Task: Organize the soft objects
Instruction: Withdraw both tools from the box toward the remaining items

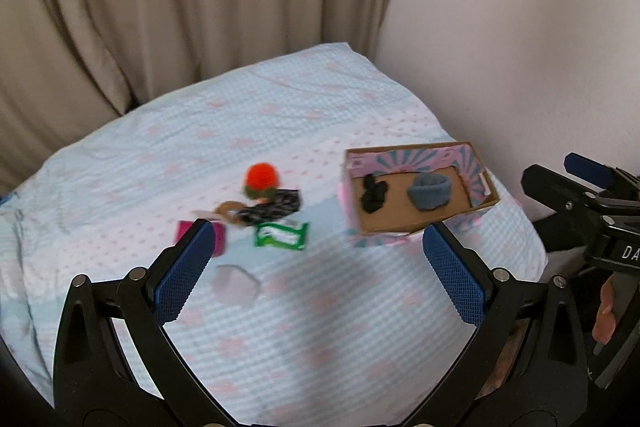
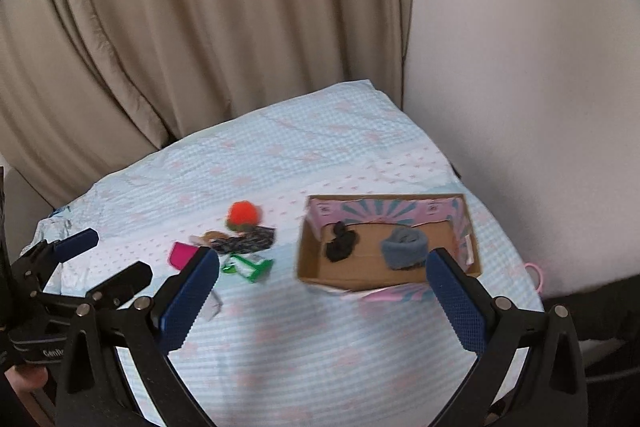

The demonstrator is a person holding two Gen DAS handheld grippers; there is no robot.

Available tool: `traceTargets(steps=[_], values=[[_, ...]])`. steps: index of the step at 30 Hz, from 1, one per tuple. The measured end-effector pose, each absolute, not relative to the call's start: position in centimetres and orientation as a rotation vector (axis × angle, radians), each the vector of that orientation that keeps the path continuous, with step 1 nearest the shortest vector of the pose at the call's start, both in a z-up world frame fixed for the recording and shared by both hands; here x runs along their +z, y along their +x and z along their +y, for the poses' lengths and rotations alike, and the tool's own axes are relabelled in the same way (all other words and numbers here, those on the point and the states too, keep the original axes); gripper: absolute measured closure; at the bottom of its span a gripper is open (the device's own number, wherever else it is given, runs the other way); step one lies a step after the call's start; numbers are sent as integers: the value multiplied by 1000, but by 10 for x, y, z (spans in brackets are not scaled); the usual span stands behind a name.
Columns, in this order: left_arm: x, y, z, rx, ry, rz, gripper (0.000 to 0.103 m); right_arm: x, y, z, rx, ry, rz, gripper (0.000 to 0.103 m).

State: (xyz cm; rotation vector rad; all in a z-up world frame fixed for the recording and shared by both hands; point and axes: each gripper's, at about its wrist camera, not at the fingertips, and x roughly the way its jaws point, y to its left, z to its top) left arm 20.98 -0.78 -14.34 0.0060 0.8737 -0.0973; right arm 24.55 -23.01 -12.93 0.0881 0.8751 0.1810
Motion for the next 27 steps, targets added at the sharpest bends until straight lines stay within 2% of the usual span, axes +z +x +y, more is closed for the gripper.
traceTargets(steps=[14, 27], values=[[-166, 174, 141, -166, 56, 863, 0, -143, 204, -102, 217, 17, 821, 0], [-259, 242, 198, -336, 235, 943, 0, -222, 244, -31, 302, -22, 904, 0]])
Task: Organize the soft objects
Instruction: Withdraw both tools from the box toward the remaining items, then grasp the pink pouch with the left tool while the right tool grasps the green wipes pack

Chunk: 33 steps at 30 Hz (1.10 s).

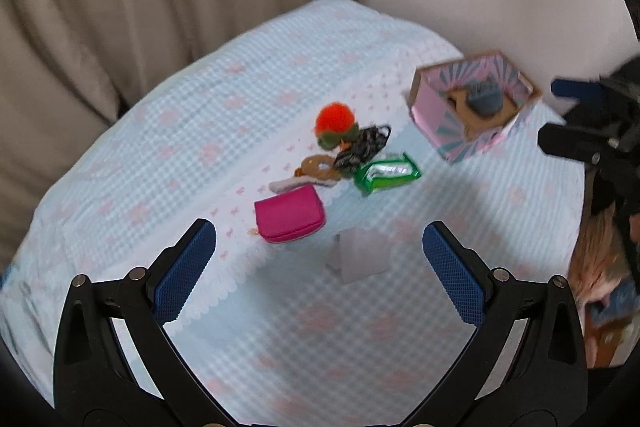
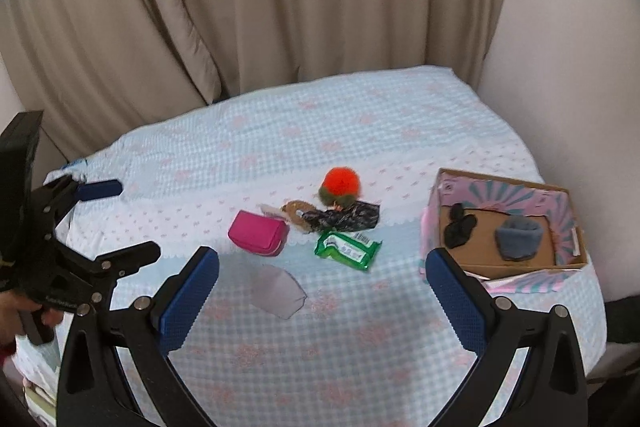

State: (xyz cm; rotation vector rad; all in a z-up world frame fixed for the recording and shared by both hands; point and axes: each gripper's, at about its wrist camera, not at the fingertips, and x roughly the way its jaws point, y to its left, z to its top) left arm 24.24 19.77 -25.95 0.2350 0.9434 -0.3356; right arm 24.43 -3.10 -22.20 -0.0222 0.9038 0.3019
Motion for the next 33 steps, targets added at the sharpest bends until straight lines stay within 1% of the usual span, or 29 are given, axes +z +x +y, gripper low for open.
traceTargets(steps=[7, 18, 23, 28, 29, 31, 32, 33], values=[[-332, 296, 198, -457, 342, 1016, 0, -278, 286, -29, 328, -59, 969, 0], [-445, 376, 189, -664, 504, 1141, 0, -395, 352, -33, 363, -100, 1105, 0], [-476, 382, 181, -737, 582, 1181, 1, -430, 374, -25, 410, -183, 1152, 0], [-493, 382, 172, -774, 661, 1170, 2, -455, 392, -14, 463, -259, 1186, 0], [-494, 382, 172, -779, 666, 1173, 3, -461, 397, -11, 475, -281, 1196, 0], [-500, 382, 170, -784, 705, 1173, 9, -469, 402, -8, 492, -302, 1210, 0], [-504, 381, 168, -782, 733, 1171, 15, -473, 405, -7, 501, -316, 1217, 0], [-506, 381, 167, -778, 753, 1167, 18, -477, 407, -6, 511, -331, 1226, 0]])
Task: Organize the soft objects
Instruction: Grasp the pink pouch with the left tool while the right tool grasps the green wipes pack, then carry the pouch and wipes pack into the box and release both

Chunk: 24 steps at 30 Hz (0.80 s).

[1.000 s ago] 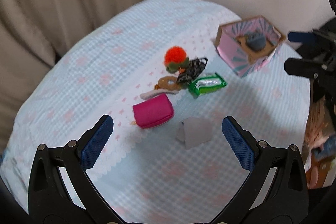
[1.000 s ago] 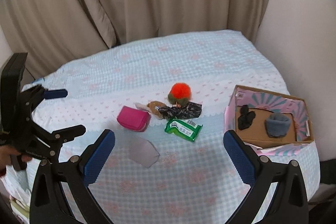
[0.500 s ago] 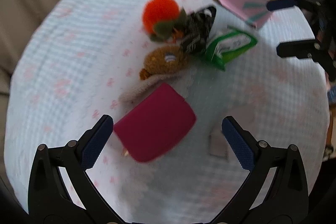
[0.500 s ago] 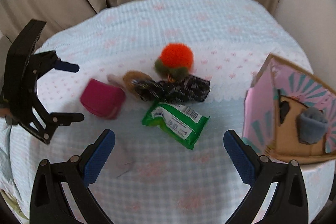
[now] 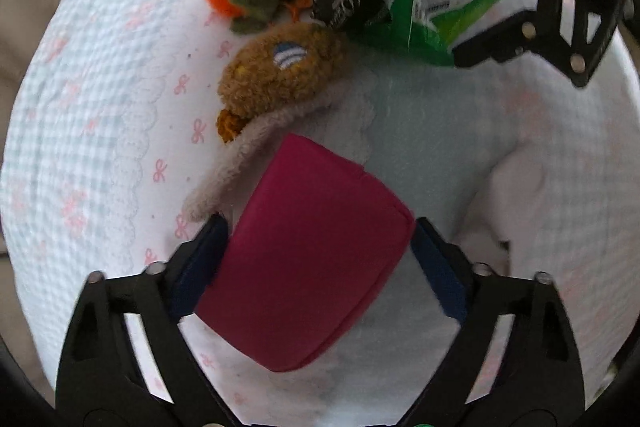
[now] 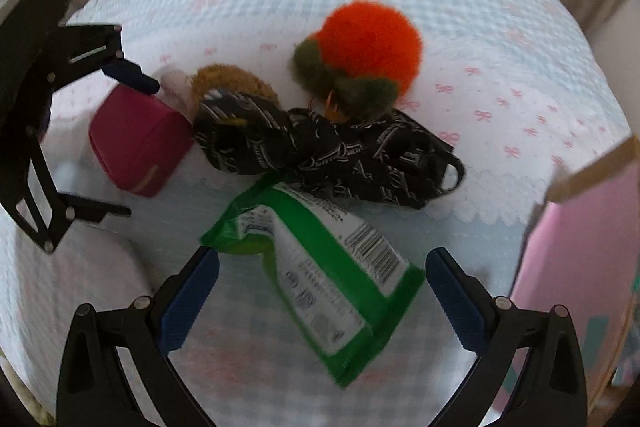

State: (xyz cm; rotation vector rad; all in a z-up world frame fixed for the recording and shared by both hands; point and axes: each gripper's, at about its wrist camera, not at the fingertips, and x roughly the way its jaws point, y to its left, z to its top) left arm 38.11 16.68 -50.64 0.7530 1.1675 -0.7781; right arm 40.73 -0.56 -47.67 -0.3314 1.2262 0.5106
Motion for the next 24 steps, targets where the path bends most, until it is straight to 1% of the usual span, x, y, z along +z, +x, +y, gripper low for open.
traceTargets(steps=[1, 3, 4, 5, 7, 8, 11, 13, 15, 16, 17, 19, 24], values=[[-508, 380, 166, -778, 767, 1162, 19, -479, 409, -5, 517, -342, 1233, 1], [-509, 379, 166, -788, 773, 1156, 22, -487, 412, -3, 543, -350, 1260, 9], [-509, 378, 166, -794, 767, 1160, 23, -490, 413, -3, 550, -351, 1272, 18], [-509, 377, 167, -797, 760, 1164, 27, -493, 413, -2, 559, -355, 1287, 23], [-510, 374, 168, -797, 757, 1166, 31, -496, 410, 0, 561, -372, 1282, 25], [-510, 373, 167, -796, 757, 1165, 34, -494, 408, 0, 564, -369, 1276, 30], [-509, 366, 165, -786, 769, 1154, 41, -489, 401, 2, 569, -343, 1266, 39], [-507, 361, 166, -781, 772, 1149, 45, -487, 395, 5, 563, -352, 1259, 42], [-502, 357, 168, -770, 766, 1144, 50, -484, 388, 8, 554, -354, 1252, 49], [-499, 359, 168, -762, 760, 1142, 51, -482, 385, 9, 554, -348, 1251, 56], [-496, 358, 169, -752, 749, 1144, 53, -480, 379, 12, 555, -338, 1250, 59], [-492, 355, 173, -738, 729, 1154, 56, -476, 371, 14, 551, -322, 1248, 62], [-475, 346, 182, -684, 664, 1167, 59, -461, 351, 16, 531, -257, 1240, 65]])
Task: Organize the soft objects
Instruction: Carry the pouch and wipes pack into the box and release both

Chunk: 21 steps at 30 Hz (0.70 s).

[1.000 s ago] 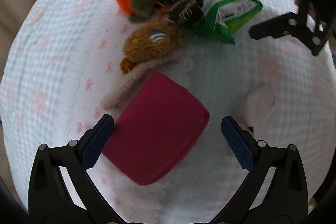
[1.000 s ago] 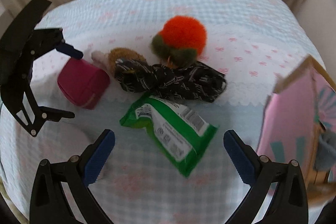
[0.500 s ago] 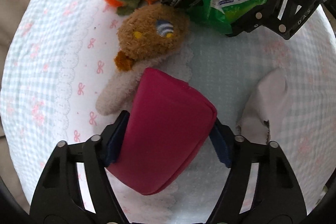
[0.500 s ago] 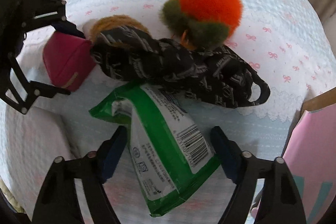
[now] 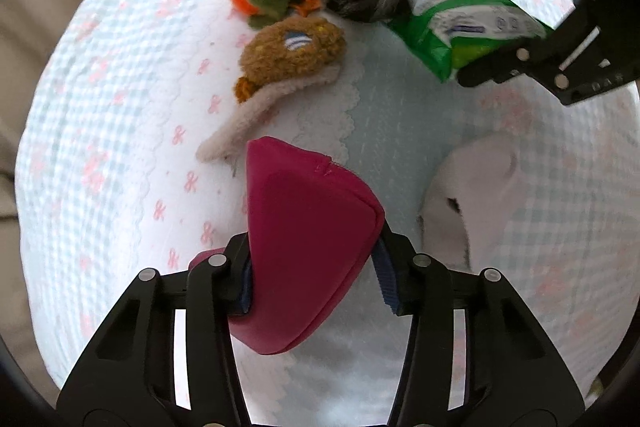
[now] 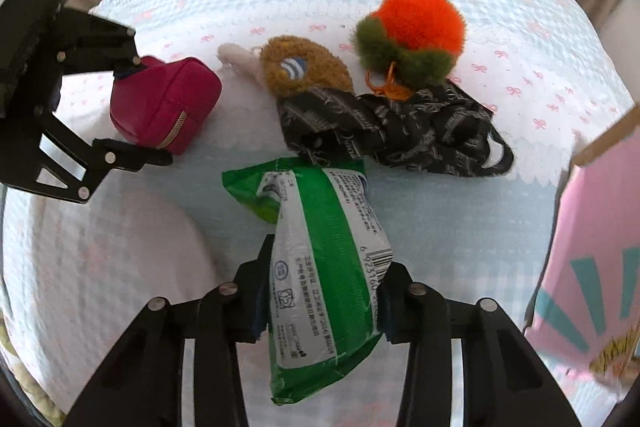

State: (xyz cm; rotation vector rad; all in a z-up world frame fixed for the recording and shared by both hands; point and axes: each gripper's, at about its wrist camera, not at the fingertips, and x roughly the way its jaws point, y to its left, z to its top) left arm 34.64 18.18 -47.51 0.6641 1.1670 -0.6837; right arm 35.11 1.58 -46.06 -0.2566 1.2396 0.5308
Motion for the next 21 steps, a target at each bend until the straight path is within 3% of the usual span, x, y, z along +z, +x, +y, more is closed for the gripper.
traceTargets(steps=[21], values=[[-278, 309, 167, -515, 365, 1048, 59, -285, 293, -38, 402, -55, 1103, 66]])
